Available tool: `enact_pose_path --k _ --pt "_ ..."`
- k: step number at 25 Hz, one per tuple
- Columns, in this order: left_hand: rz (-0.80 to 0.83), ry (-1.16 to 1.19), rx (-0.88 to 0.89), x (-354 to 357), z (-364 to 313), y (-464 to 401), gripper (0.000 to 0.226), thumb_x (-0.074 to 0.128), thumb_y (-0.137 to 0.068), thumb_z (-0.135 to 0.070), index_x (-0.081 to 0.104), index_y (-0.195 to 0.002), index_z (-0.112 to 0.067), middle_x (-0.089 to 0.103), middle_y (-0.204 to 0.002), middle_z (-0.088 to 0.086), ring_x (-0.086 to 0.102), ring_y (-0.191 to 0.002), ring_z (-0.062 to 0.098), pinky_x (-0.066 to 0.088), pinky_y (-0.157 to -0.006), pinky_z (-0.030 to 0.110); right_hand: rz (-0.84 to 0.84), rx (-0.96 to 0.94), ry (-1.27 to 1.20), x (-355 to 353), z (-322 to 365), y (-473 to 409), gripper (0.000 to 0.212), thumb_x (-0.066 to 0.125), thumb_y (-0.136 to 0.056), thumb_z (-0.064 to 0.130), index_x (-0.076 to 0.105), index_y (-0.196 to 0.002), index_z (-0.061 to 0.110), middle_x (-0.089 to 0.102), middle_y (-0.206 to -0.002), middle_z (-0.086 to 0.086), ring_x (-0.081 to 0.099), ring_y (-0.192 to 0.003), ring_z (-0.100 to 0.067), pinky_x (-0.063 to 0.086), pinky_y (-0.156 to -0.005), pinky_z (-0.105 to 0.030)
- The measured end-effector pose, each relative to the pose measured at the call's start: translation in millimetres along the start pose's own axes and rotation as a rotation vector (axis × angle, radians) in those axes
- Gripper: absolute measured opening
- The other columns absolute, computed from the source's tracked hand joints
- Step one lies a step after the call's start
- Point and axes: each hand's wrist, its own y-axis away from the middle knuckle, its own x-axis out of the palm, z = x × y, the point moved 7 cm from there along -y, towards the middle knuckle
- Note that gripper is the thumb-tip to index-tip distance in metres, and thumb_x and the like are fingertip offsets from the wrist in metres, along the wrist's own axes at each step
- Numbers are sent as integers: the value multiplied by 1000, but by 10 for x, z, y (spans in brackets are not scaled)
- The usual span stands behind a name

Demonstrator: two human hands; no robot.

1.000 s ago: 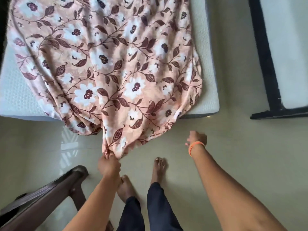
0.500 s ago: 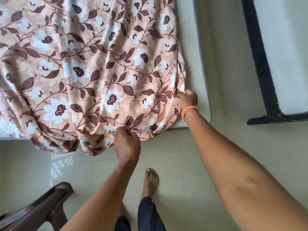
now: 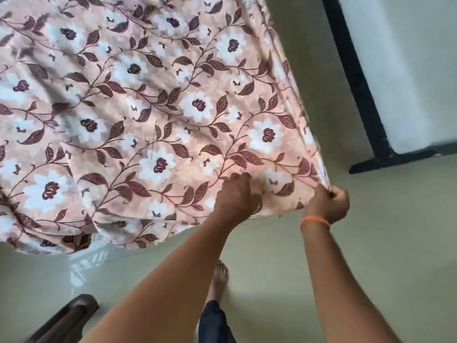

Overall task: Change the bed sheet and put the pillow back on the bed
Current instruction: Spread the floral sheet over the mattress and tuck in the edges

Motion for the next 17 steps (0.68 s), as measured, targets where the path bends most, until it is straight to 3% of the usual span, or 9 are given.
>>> enact_pose_path --k 3,5,7,9,11,14,17 --pt "-84 -82 -68 -113 229 20 48 59 -90 -23 50 -134 -8 54 -129 20 54 -116 36 48 -98 46 148 311 288 302 -320 -360 39 68 -86 22 61 -114 -4 63 -120 -22 62 -108 -36 49 -84 -37" --pt "-117 -156 -115 -211 414 23 52 58 -89 -19 47 -139 -9 50 -134 18 51 -119 37 46 -101 46 299 173 471 537 -262 -215 47 70 -85 35 61 -114 -1 60 -121 -23 60 -111 -38 48 -84 -40" --pt "-78 -214 -170 -270 590 -22 53 57 -89 -18 45 -140 -10 49 -134 17 49 -120 38 46 -99 47 387 -58 433 753 -59 119 32 67 -84 23 62 -110 5 58 -119 -21 58 -109 -38 46 -84 -39" --pt "-23 -200 -215 -289 746 -54 47 57 -88 -19 49 -134 -10 53 -128 18 51 -117 39 47 -96 47 482 -222 423 925 99 510 35 64 -79 12 60 -113 8 55 -120 -18 56 -108 -37 46 -86 -41" --pt "-14 -135 -188 -366 877 -35 36 60 -86 -19 57 -121 -8 59 -117 19 56 -110 39 48 -91 42 563 -347 559 1076 147 880 38 62 -78 14 60 -116 9 55 -121 -17 55 -108 -37 49 -86 -44" --pt "-28 -111 -178 -565 1192 211 43 64 -86 -21 59 -125 -7 60 -123 23 56 -116 41 48 -97 42 819 -466 618 1187 201 1596 35 61 -83 21 61 -117 14 57 -123 -11 56 -111 -33 49 -89 -45" --pt "-95 -118 -349 -964 1789 699 47 63 -88 -23 55 -129 -1 56 -126 27 55 -117 44 46 -98 46 1110 -498 686 1240 225 2413 24 59 -87 25 65 -110 20 63 -117 -5 59 -108 -30 48 -91 -42"
